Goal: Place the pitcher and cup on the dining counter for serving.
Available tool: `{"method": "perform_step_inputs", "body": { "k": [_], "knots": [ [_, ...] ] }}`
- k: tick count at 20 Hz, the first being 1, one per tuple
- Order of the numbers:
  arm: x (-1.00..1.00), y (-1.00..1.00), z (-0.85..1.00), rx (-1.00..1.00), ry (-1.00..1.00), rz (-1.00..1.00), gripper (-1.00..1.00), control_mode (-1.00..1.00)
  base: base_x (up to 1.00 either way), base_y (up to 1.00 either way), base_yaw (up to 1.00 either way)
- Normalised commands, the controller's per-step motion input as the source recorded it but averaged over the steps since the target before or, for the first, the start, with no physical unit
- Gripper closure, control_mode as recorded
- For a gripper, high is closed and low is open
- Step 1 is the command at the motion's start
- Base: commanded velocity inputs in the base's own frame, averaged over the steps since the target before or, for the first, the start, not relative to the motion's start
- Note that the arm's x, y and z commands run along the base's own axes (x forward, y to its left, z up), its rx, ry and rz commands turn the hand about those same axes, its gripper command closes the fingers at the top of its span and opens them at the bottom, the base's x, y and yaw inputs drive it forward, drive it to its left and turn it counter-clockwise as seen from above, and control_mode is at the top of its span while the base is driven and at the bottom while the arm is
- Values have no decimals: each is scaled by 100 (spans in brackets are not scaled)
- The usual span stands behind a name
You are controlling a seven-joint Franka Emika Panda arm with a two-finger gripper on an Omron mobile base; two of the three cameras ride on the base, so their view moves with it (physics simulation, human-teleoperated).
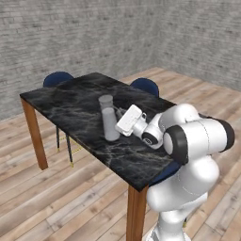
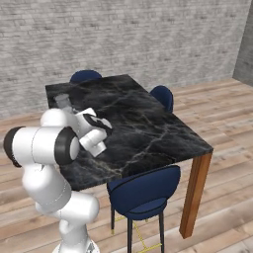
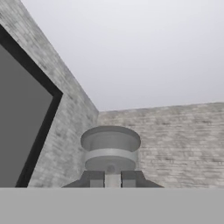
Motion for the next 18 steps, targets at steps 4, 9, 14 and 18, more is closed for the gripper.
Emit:
{"method": "perform_step_inputs", "body": {
  "k": [4,9,14,18],
  "knots": [
    [0,-26,-20,0,0,0,100,-100,0,0,0],
    [0,-13,-17,0,0,0,100,-100,0,0,0],
    [0,-20,-31,-1,1,0,100,-100,0,0,0],
    [0,-23,-44,-4,1,0,100,-100,0,0,0]
  ]
}}
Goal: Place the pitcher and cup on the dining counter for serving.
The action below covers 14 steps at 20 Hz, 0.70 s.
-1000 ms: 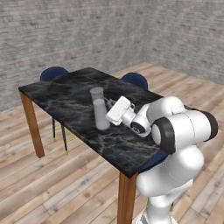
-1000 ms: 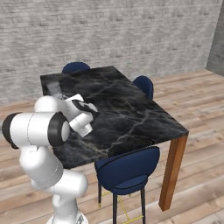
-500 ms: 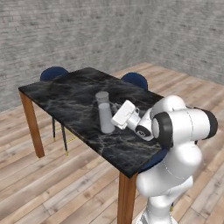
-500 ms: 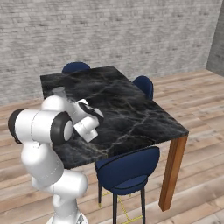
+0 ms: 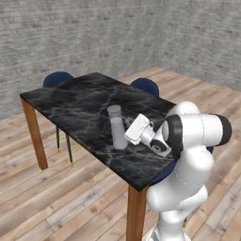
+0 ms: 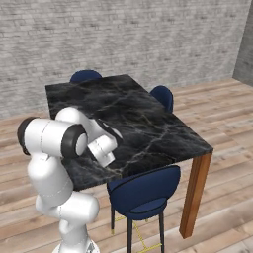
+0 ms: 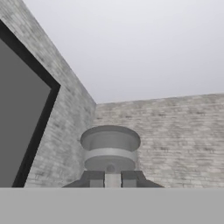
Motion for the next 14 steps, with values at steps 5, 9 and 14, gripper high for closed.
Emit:
{"method": "perform_step_inputs", "body": {
  "k": [5,9,14],
  "knots": [
    [0,-17,-38,-4,1,0,100,-100,0,0,0],
    [0,-7,-27,-5,2,0,-100,-100,0,0,0],
    [0,-2,-11,-2,2,0,-100,-100,0,0,0]
  ]
}}
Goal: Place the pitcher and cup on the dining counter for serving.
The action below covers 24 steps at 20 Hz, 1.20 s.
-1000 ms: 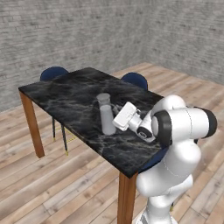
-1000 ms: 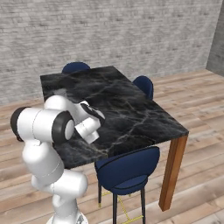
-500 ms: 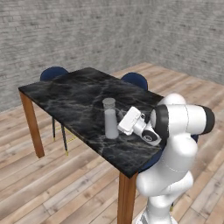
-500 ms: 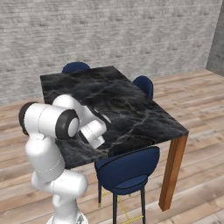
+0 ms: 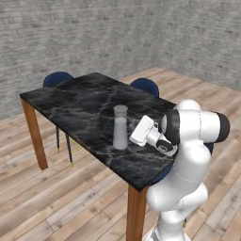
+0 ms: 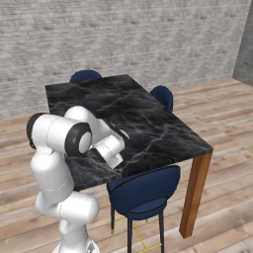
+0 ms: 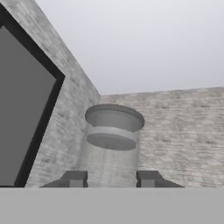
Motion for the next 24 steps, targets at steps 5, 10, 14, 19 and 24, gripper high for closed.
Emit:
{"method": "perform_step_inputs", "body": {
  "k": [5,10,14,19,24],
  "knots": [
    [-1,0,0,0,0,0,-100,-100,0,0,0],
    [-21,-15,3,0,-2,0,-100,-100,0,0,0],
    [-52,-20,44,0,-6,-8,-100,-100,0,0,0],
    [-69,-11,96,-1,0,-20,-100,-100,0,0,0],
    [-48,0,100,-14,8,-28,-100,-100,0,0,0]
  ]
}}
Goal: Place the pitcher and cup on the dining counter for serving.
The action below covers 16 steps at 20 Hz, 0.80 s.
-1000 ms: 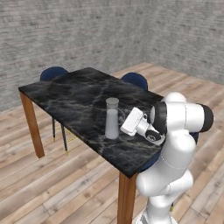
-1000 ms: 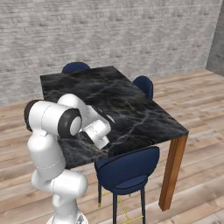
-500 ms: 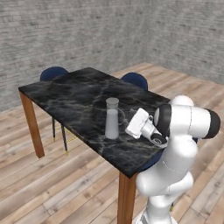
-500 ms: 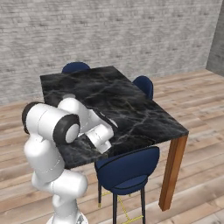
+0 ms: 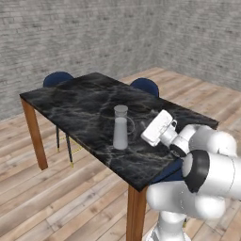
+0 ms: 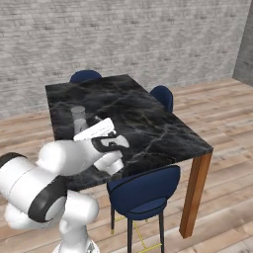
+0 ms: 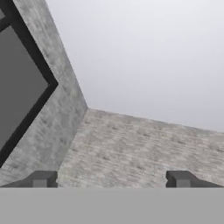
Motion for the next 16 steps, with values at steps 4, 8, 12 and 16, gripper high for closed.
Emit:
{"method": "perform_step_inputs", "body": {
  "k": [4,8,12,16],
  "knots": [
    [-29,0,100,-23,27,-29,-100,-100,0,0,0],
    [-28,0,100,-25,41,-30,-100,-100,0,0,0],
    [-28,0,80,-24,56,-31,-100,-100,0,0,0],
    [-5,0,22,-37,78,-28,-100,-100,0,0,0]
  ]
}}
